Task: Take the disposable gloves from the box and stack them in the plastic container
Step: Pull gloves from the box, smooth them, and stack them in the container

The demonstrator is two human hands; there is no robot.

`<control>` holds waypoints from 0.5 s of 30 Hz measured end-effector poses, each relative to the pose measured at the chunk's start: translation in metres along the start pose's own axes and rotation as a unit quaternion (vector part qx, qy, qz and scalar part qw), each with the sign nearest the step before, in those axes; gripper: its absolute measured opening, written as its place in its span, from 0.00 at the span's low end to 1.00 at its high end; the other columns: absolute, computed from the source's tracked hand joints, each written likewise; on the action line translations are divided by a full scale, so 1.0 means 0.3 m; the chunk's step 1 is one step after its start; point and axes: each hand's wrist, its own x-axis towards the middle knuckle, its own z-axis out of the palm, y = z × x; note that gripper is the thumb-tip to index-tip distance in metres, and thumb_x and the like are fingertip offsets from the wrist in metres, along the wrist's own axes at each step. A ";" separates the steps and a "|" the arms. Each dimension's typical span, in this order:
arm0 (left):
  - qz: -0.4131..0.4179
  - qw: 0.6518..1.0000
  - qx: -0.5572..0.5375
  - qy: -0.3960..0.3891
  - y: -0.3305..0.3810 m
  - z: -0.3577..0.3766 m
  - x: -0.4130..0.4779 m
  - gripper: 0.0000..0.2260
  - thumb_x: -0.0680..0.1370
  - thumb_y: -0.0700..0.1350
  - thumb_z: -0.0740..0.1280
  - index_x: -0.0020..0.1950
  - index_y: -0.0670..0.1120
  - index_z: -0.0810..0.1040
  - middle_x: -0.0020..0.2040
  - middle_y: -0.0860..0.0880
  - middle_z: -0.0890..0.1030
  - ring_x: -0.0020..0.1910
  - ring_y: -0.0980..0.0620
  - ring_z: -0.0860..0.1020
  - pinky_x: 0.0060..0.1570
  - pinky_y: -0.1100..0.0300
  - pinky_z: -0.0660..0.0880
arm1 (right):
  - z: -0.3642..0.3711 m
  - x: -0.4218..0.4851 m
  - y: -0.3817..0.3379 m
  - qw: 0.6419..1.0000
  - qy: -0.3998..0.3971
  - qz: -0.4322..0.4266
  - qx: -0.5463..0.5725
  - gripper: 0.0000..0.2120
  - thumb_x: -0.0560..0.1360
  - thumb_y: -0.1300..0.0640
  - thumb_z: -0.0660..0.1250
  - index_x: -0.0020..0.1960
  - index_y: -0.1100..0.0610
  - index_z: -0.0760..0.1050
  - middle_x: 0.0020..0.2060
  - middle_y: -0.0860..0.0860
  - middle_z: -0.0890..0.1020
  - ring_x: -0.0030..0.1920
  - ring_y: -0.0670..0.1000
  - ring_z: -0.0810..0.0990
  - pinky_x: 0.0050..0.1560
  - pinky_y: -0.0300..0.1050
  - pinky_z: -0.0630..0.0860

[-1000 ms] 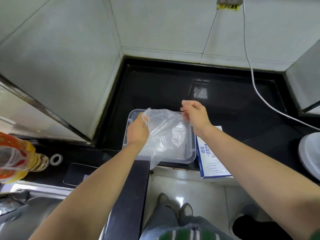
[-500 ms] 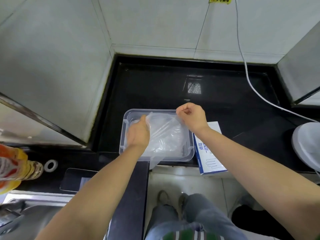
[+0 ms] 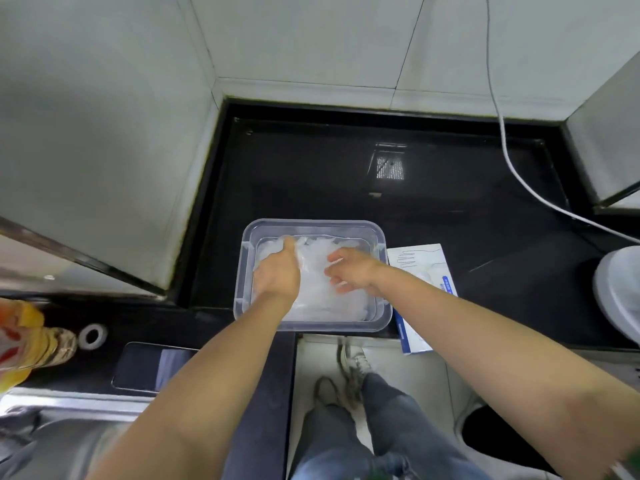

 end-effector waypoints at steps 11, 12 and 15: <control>0.133 0.970 -0.009 0.202 0.044 -0.074 -0.046 0.13 0.74 0.40 0.70 0.57 0.45 0.73 0.55 0.46 0.74 0.53 0.47 0.74 0.49 0.56 0.74 | 0.037 0.082 0.032 0.995 -0.002 0.054 -0.083 0.34 0.79 0.61 0.66 0.79 0.50 0.53 0.75 0.53 0.59 0.66 0.58 0.71 0.54 0.51 0.82; 0.200 0.953 -0.008 0.228 0.060 -0.079 -0.065 0.12 0.72 0.39 0.70 0.53 0.45 0.74 0.52 0.46 0.74 0.50 0.47 0.74 0.46 0.54 0.74 | 0.041 0.082 0.031 0.994 0.000 0.055 -0.095 0.35 0.79 0.61 0.66 0.79 0.50 0.52 0.75 0.52 0.58 0.66 0.58 0.71 0.51 0.50 0.83; 0.247 0.966 0.003 0.073 0.094 -0.054 -0.087 0.08 0.77 0.42 0.64 0.55 0.44 0.74 0.52 0.45 0.76 0.47 0.43 0.77 0.43 0.50 0.73 | 0.052 0.101 0.044 0.990 0.002 0.046 -0.132 0.35 0.76 0.58 0.69 0.78 0.48 0.56 0.76 0.50 0.57 0.59 0.55 0.76 0.43 0.50 0.84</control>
